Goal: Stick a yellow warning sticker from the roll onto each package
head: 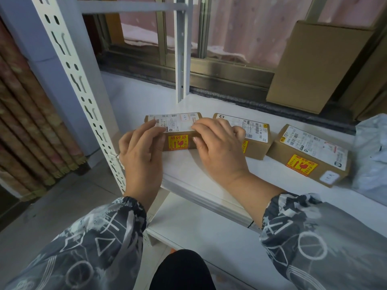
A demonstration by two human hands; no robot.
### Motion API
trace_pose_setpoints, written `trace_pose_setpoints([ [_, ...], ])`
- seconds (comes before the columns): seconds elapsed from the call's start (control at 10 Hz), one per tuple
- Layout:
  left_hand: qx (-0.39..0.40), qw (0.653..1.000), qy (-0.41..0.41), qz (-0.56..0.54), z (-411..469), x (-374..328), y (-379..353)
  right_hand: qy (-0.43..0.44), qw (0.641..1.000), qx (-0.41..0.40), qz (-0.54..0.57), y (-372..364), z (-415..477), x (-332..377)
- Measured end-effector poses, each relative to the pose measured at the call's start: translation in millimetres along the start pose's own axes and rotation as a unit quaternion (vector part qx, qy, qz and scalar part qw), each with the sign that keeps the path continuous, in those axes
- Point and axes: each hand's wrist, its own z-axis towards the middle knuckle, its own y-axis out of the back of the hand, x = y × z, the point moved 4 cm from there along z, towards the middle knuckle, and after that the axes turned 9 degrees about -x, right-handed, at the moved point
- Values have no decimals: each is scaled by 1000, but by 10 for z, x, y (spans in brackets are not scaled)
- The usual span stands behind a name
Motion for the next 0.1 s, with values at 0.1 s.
trace_pose_setpoints([
  [0.1,-12,1000,-5,1,-15,-69,-1,-21,1000,-1,-1,40,-30,-28],
])
